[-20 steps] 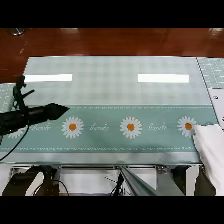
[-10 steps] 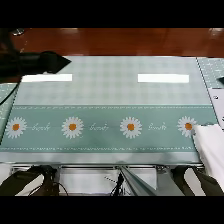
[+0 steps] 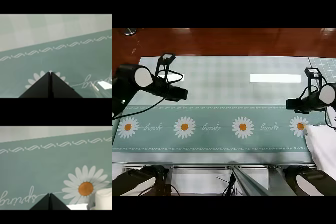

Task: Fold the shirts.

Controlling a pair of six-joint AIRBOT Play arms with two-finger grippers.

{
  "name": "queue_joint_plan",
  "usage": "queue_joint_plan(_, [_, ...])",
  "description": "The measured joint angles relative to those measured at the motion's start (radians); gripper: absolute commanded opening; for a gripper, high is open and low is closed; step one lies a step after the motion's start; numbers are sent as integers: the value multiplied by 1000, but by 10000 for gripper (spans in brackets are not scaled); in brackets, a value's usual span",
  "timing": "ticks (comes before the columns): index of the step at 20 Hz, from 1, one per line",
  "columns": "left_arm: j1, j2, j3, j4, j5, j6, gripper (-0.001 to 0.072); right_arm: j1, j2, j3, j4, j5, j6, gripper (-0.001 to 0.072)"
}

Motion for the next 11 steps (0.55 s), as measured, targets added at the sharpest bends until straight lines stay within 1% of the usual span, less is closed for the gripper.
queue_joint_plan(4, [0,-5,-16,39,-29,-26,19,16,-11,-8,-36,-6,24,30])
queue_joint_plan(11, [0,-6,-21,56,-42,-36,19,23,-15,-11,-53,-10,34,30])
